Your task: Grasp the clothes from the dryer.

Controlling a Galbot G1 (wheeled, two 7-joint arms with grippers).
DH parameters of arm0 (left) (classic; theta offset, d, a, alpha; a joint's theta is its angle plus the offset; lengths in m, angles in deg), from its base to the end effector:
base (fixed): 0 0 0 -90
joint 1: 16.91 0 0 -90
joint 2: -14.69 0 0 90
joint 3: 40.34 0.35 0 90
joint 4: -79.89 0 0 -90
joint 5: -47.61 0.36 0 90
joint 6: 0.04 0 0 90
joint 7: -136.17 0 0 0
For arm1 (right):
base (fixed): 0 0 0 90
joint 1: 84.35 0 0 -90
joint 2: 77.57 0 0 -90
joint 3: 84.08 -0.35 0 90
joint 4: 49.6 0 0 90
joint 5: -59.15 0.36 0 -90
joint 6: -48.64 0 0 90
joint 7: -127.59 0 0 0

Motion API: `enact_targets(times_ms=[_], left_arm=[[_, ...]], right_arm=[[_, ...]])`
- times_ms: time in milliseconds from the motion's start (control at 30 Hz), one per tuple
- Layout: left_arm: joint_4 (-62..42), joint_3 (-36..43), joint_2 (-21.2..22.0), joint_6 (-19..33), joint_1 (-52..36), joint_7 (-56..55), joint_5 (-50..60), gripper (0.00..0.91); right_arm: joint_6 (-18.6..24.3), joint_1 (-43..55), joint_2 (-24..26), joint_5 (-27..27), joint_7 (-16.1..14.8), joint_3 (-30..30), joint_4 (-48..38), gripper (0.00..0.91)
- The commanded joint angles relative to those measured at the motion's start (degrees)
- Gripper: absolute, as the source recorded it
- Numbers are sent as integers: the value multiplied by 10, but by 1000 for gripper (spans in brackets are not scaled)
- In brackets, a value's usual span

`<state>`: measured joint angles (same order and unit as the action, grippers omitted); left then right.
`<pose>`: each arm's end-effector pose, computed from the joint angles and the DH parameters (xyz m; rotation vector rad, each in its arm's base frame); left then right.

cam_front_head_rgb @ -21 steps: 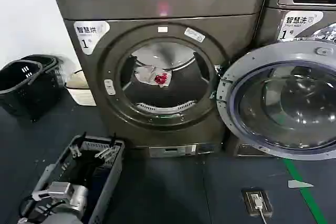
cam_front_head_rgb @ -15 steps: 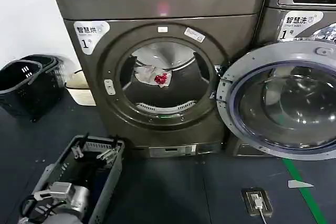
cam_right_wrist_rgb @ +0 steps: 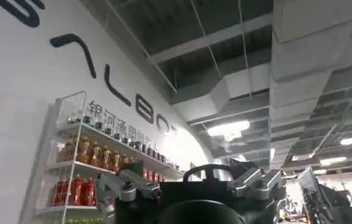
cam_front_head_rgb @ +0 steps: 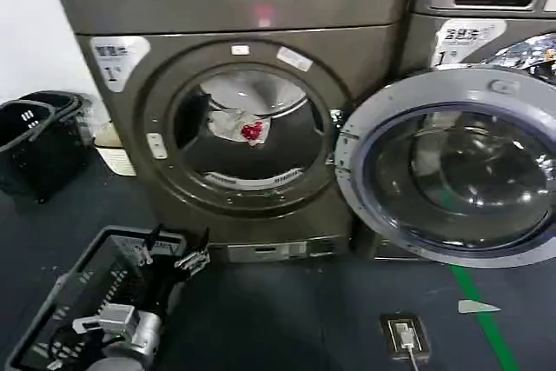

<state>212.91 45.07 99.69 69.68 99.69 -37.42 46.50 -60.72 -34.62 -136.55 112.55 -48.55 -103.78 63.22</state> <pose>0.1888 0.0301 -0.2088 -0.1252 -3.0669 -0.1392 -0.0978 -0.3761 0.0576 1.4314 2.1733 -0.3632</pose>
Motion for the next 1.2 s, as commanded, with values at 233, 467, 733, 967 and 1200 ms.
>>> enact_targets(times_ms=[233,467,733,967,1200], left_arm=[[4,-3,-5,-5,-2,9,-17,907],[12,-3,-8,2,1,16,-20,907],[11,-3,-4,45,-2,33,-17,907],[6,-2,-3,49,-6,34,-16,907],[0,-1,-4,57,-15,39,-14,907]], right_arm=[[1,-1,-2,6,0,-1,4,907],[32,-2,-3,8,-8,5,8,907],[61,-1,-7,23,-24,0,10,907],[66,-11,-4,13,-15,-22,-7,907],[66,-16,-4,14,-17,-31,-7,907]])
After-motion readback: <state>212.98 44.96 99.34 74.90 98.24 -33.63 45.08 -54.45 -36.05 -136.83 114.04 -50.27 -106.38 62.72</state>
